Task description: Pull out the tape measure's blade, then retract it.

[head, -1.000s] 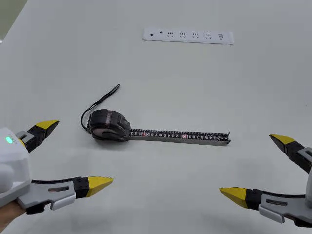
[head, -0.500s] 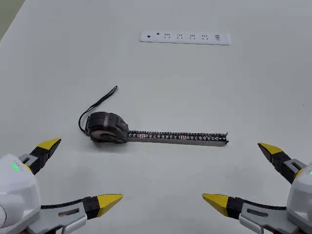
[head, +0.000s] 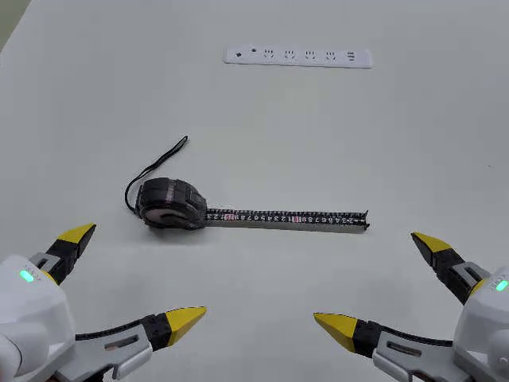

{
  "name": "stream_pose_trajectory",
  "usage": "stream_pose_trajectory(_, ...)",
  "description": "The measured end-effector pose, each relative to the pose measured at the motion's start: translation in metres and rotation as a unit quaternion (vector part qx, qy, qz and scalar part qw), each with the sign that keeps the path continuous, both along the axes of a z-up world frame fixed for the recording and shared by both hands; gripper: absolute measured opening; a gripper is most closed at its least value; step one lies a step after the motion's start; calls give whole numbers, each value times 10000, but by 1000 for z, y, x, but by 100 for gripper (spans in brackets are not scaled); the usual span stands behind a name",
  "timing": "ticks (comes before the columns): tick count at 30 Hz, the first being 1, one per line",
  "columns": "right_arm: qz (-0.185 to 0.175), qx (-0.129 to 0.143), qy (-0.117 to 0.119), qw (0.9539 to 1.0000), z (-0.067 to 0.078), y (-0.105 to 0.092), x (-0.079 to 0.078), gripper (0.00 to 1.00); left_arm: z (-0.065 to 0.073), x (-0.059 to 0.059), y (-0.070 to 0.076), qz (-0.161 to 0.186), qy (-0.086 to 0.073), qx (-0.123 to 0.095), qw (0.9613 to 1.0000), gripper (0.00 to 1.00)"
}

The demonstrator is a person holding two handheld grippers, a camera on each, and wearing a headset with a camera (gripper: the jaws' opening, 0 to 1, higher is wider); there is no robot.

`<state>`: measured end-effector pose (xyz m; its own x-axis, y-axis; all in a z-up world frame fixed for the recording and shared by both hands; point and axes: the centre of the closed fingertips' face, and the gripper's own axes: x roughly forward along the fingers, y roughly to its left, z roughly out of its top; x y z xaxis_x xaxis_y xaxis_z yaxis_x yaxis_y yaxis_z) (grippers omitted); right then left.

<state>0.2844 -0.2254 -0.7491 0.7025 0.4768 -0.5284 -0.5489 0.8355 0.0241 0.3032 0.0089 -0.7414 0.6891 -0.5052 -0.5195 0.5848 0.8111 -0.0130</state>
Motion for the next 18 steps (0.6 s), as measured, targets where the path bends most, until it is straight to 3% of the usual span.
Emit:
stream_pose_trajectory(7,-92,149,22,9998,1,5,-3,100,2,-1,-2,114,6,-158,9998,100)
stream_pose_trajectory(18,-155,165,4,9997,1,4,-1,100,0,-2,0,263,31,-111,9996,100)
